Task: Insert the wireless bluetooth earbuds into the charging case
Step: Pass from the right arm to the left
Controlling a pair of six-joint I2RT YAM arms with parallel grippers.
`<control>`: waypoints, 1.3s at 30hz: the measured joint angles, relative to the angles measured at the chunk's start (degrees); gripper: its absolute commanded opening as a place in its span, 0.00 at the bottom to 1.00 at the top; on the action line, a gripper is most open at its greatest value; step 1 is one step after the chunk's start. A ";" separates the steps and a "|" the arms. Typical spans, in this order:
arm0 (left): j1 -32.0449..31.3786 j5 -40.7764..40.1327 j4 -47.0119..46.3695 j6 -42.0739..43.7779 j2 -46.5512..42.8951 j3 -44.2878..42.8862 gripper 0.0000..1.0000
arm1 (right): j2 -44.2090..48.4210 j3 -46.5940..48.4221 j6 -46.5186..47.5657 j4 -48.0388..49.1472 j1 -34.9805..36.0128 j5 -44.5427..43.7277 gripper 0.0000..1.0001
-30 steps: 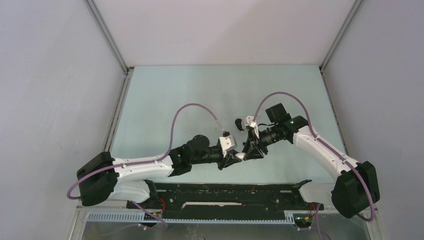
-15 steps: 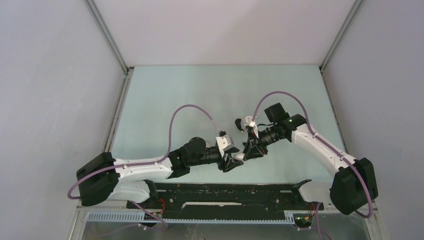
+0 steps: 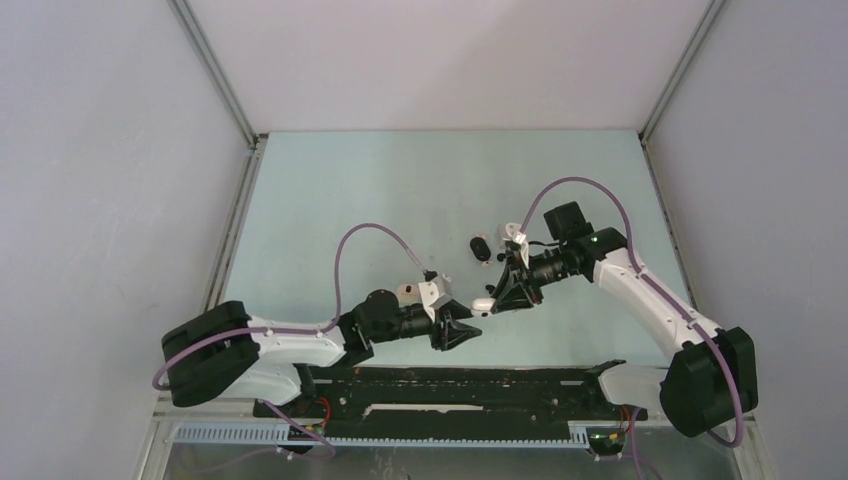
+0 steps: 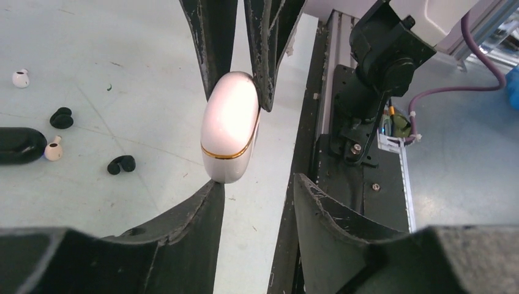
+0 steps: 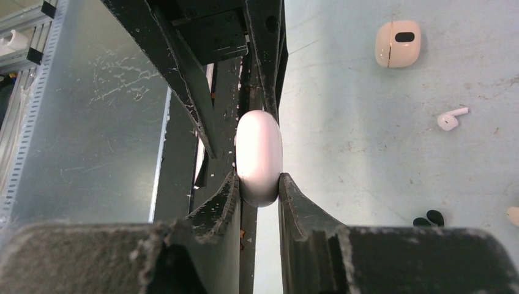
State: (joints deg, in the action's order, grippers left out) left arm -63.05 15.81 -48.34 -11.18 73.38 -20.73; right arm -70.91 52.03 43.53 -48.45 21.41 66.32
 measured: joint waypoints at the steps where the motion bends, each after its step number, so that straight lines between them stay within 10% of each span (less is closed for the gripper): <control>1: 0.02 -0.11 -1.60 -0.61 0.63 0.35 0.49 | 0.00 0.00 0.00 -0.07 -0.13 0.13 0.07; 39: 2.86 4.61 -24.33 -9.90 12.15 1.22 0.49 | -0.48 0.00 0.04 -1.20 -0.52 3.34 0.09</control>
State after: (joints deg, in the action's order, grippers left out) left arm -60.18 20.43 -72.66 -21.08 85.54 -19.51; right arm -71.40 52.03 43.57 -49.65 20.88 69.67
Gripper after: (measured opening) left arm 0.502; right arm 0.240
